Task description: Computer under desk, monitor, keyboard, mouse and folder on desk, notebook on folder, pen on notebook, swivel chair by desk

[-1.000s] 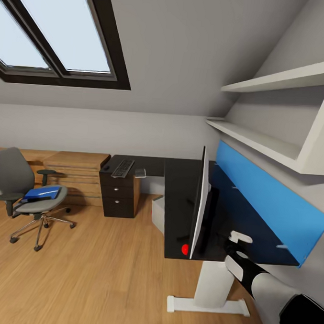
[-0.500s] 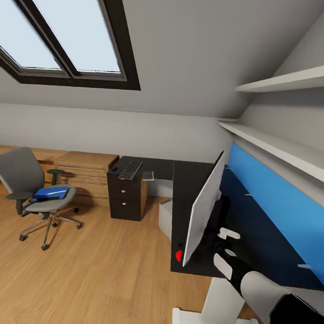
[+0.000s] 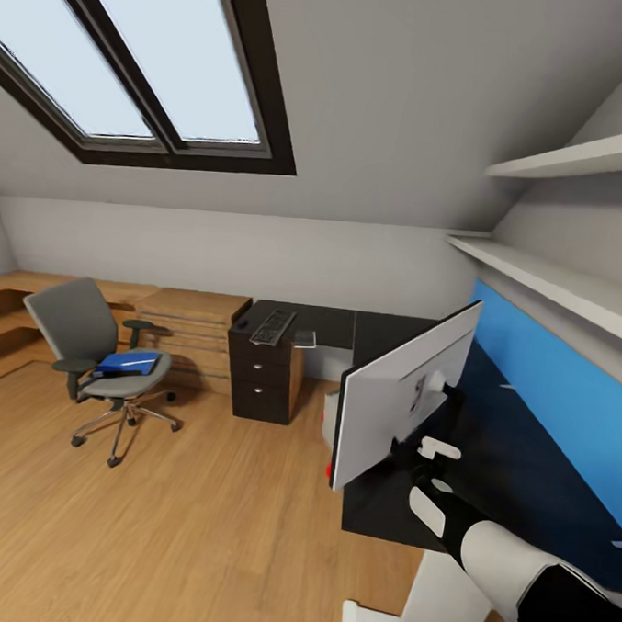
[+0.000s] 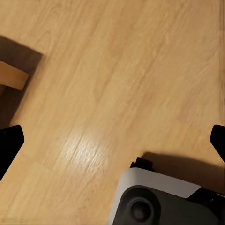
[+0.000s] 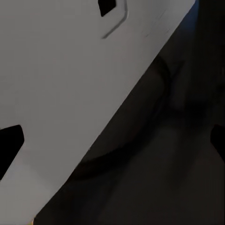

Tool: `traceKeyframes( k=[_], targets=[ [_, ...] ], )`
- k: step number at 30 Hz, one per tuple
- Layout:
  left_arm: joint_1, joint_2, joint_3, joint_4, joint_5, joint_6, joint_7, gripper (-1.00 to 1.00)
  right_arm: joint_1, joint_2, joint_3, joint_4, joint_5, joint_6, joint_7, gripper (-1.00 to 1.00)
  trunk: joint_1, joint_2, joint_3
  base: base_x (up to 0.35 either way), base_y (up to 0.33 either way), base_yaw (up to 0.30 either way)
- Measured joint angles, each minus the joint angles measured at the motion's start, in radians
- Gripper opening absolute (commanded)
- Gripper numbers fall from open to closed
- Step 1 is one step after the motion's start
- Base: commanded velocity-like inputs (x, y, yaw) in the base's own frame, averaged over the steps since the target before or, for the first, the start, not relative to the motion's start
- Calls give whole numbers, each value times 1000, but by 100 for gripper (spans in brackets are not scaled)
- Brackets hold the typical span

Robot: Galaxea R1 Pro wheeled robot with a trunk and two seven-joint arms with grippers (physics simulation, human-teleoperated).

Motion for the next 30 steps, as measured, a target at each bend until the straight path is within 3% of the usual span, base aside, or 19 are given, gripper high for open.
traceKeyframes(
  k=[15, 24, 25, 30],
  targets=[
    [0, 0, 0, 0, 0, 0, 0, 100, 1, -3, 0, 1, 6, -29, 2, 100, 0, 0, 3, 0, -246, -173],
    [0, 1, 0, 0, 0, -1, 1, 100, 2, -2, 0, 16, 107, -48, 2, 100, 0, 0, 4, 0, -26, -46],
    [0, 1, 0, 0, 0, -1, 1, 100, 2, -2, 0, 32, 133, -78, 2, 100, 0, 0, 4, 0, -6, -11],
    [0, 0, 0, 0, 0, -1, 1, 100, 2, 2, 2, 82, 175, -152, 1, 100, 0, 0, 4, 0, -2, -4]
  ],
)
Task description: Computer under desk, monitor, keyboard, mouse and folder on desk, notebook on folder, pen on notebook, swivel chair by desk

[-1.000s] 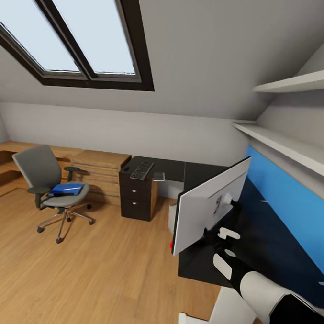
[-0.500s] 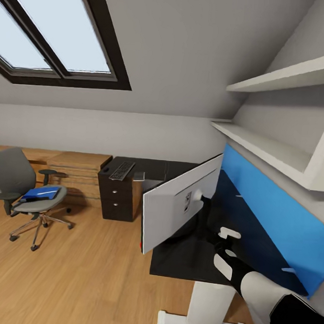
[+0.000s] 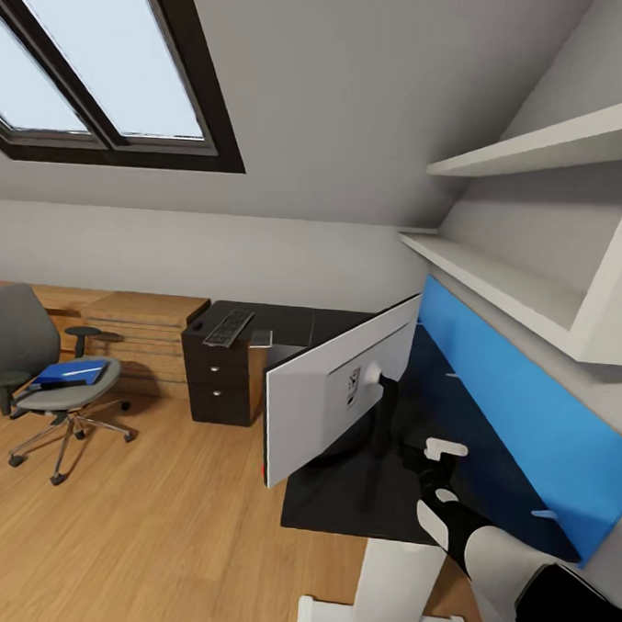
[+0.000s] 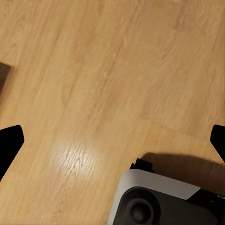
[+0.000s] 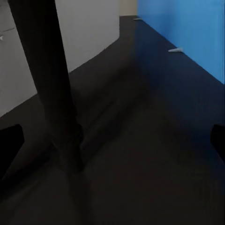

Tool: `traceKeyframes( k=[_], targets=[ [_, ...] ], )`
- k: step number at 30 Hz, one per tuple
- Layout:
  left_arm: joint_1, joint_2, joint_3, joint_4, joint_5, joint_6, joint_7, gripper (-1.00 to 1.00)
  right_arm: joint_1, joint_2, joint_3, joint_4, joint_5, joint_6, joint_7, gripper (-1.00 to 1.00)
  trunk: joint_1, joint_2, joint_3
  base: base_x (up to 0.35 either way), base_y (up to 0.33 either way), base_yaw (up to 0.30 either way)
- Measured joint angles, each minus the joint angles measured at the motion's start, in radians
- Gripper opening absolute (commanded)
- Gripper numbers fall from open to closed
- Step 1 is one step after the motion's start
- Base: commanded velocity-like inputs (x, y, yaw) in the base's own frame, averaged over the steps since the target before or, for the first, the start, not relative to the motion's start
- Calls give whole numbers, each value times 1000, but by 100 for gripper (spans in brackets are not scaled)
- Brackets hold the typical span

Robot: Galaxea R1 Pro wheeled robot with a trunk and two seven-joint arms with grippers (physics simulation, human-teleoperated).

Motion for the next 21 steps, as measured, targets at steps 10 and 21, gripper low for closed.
traceKeyframes(
  k=[10, 21],
  targets=[
    [0, 0, 0, 0, 1, 0, 0, 100, 0, 38, 0, 15, 9, -23, 0, 100, 0, 0, 0, 0, 0, 0],
    [0, 0, 0, 0, 0, -1, 0, 100, 0, 87, 2, 65, 48, -126, -14, 100, 0, 0, 0, 0, 0, 0]
  ],
)
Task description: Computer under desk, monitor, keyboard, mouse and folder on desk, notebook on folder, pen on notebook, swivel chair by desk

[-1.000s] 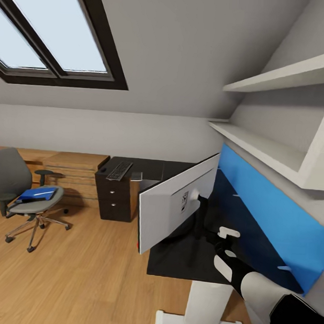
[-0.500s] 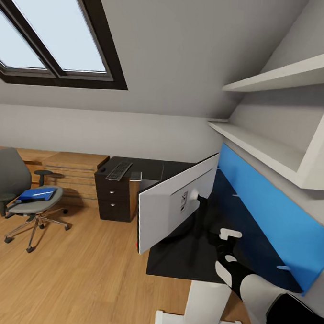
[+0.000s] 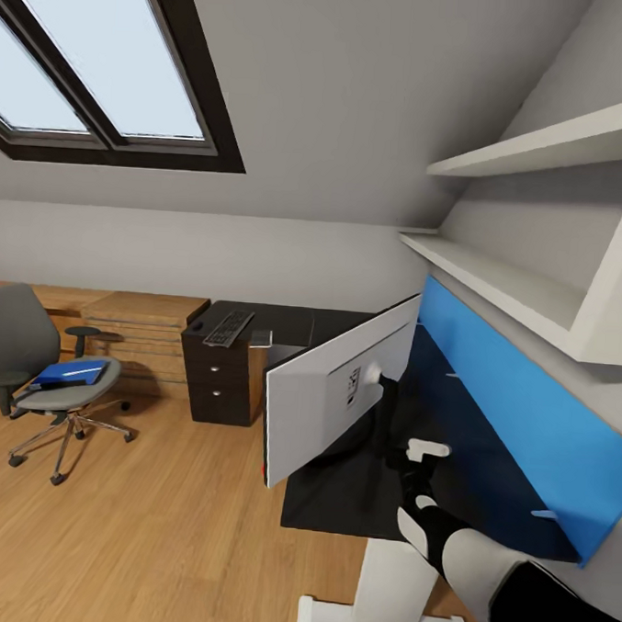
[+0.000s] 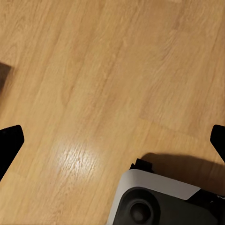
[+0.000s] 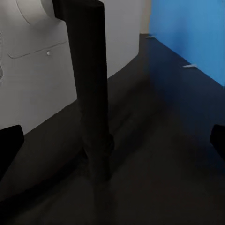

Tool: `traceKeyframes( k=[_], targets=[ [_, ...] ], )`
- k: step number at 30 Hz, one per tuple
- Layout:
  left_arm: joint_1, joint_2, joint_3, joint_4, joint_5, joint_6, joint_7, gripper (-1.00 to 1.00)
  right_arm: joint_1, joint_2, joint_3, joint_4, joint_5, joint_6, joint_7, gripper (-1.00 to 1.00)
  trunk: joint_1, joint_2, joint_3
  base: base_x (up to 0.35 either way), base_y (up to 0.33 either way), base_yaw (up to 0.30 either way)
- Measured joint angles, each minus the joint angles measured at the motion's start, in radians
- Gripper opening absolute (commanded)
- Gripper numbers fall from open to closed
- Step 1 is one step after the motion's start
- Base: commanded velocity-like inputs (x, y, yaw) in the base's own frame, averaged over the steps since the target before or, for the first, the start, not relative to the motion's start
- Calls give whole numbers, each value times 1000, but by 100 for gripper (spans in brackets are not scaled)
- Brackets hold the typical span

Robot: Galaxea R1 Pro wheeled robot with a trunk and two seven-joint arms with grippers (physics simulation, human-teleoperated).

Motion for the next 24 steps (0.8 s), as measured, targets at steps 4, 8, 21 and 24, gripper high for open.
traceKeyframes(
  k=[4, 8, 21, 24],
  targets=[
    [0, 0, 1, 0, 0, 0, 0, 100, 0, 8, -1, 13, 55, -7, -32, 100, 0, 0, 0, 0, 0, 0],
    [0, 0, 1, 0, 0, 0, 0, 100, 0, 8, -4, 17, 94, -9, -53, 100, 0, 0, 0, 0, 0, 0],
    [0, 0, 1, 0, -1, -1, 1, 100, 0, 3, -5, 33, 117, -8, -63, 100, 0, 0, 0, 0, 0, 0],
    [0, 0, 2, 0, -2, -2, 1, 100, 0, 3, -4, 41, 120, -7, -63, 100, 0, 0, 0, 0, 0, 0]
  ],
)
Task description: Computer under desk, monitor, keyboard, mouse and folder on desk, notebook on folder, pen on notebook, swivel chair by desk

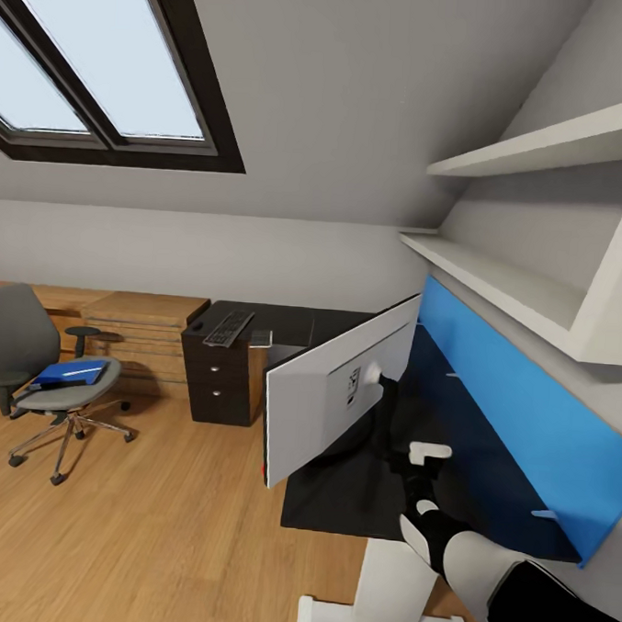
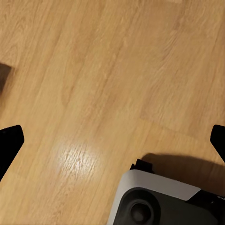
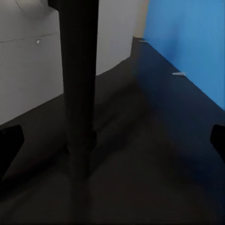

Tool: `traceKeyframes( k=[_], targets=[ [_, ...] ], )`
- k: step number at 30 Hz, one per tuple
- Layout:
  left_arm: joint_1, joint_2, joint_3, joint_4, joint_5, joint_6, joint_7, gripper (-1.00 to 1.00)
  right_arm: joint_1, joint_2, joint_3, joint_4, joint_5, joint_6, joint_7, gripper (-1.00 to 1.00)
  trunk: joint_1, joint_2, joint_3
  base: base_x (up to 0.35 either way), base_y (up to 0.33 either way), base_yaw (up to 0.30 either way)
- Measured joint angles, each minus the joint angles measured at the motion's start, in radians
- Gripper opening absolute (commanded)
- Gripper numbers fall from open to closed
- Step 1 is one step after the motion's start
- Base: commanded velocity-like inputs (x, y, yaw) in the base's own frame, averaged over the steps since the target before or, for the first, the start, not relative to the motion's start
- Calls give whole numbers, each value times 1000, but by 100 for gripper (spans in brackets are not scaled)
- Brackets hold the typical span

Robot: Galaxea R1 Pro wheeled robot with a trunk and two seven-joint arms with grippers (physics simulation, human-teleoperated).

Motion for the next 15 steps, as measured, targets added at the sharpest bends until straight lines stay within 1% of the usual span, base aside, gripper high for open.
traceKeyframes(
  k=[4, 11, 15],
  targets=[
    [0, 0, 0, 0, 0, 0, 0, 100, 0, -1, 1, 6, 8, 1, 0, 100, 0, 0, 0, 17, 0, 0],
    [0, 0, 1, 0, 0, -10, 0, 100, 0, -3, 1, 9, 14, 6, 0, 100, 0, 0, 0, 197, 0, 0],
    [0, 0, -1, 0, 0, -30, -1, 100, 0, -3, 1, 9, 15, 9, 0, 100, 0, 0, 0, 80, 0, 0]
  ],
)
